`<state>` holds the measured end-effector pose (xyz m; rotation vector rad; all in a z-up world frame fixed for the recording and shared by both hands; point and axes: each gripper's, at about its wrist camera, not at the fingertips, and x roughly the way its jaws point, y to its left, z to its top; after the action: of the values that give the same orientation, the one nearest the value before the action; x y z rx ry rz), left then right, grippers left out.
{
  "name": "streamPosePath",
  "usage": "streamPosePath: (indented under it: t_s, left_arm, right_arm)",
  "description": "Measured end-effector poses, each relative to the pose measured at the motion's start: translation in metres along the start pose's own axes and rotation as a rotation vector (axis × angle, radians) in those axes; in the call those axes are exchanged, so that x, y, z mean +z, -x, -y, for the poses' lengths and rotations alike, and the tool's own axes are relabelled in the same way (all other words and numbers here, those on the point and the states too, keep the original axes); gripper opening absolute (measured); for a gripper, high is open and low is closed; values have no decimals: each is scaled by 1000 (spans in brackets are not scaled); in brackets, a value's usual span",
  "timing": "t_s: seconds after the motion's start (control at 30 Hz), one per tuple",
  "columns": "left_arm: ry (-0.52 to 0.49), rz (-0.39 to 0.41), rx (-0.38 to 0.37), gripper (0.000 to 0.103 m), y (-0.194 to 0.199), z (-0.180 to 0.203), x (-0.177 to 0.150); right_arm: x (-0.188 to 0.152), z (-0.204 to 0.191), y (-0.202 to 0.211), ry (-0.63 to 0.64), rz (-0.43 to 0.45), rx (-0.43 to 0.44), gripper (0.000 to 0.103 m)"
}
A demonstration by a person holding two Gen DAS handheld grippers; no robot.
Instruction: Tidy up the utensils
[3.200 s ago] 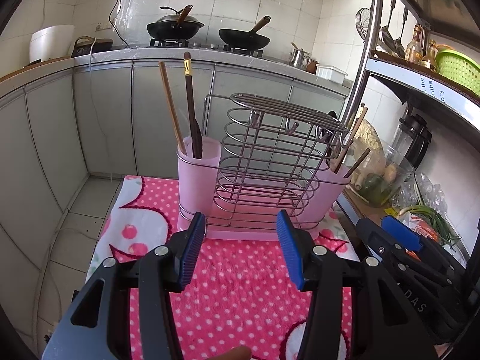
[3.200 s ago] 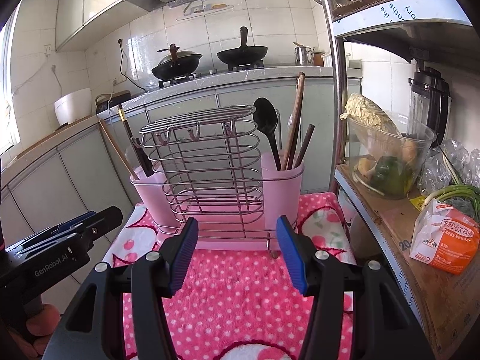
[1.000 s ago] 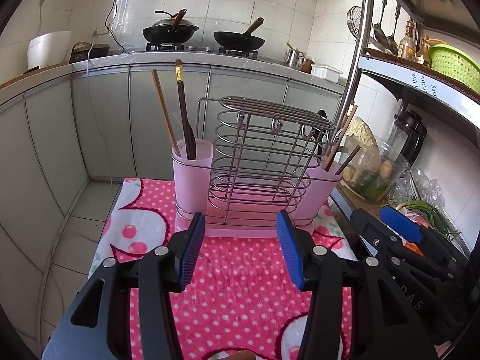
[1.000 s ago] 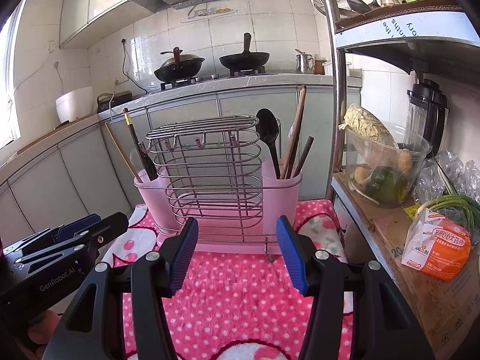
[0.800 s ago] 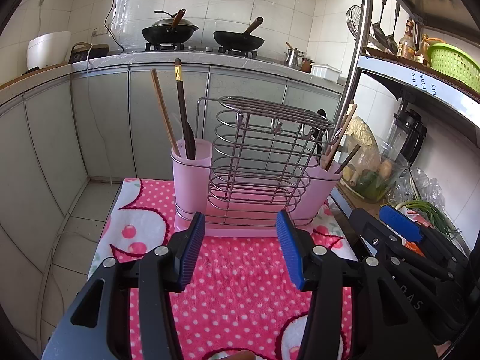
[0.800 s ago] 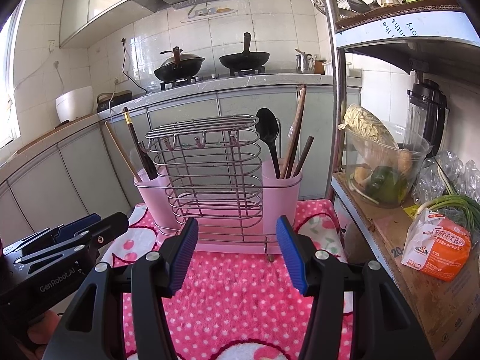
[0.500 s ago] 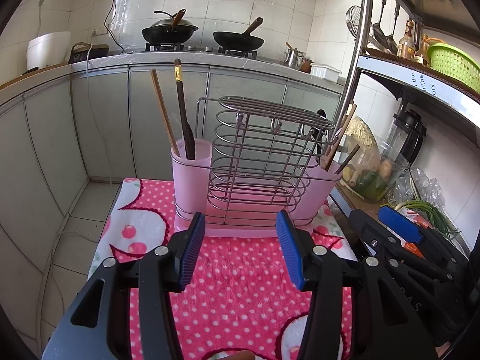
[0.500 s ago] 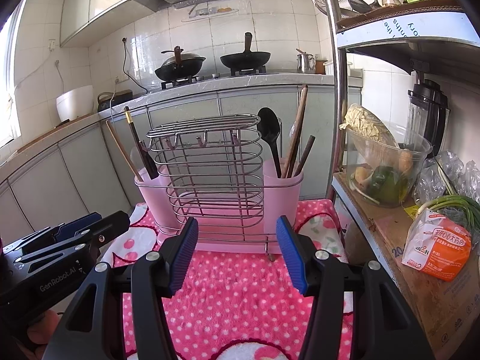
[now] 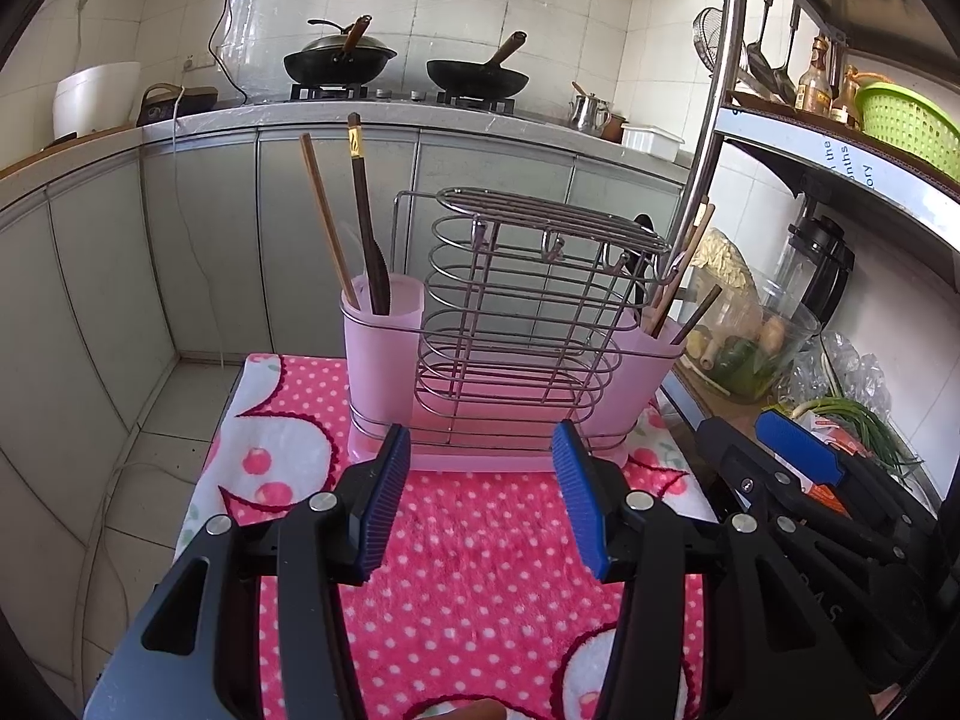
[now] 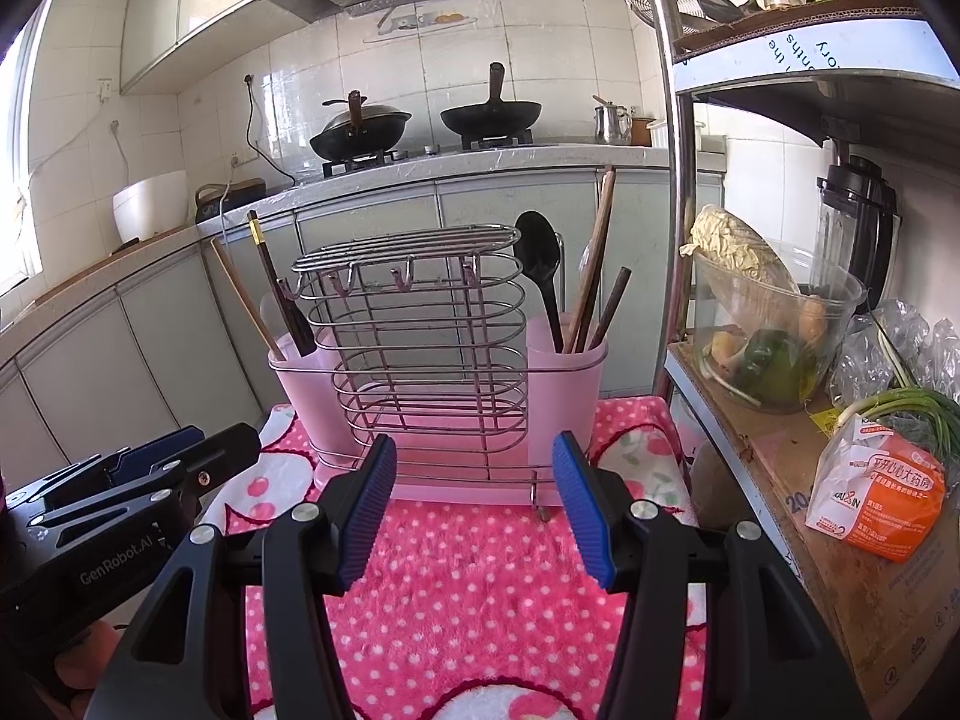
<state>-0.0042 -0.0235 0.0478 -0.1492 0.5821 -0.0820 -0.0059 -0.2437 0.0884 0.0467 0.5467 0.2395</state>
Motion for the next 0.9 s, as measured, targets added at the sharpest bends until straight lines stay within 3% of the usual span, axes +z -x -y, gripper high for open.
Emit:
streamPosePath:
  t_s: [0.9]
  left_arm:
    - [-9, 0, 1, 50, -2, 1, -1]
  right_arm:
    - [-1, 0, -1, 5, -2, -1, 54]
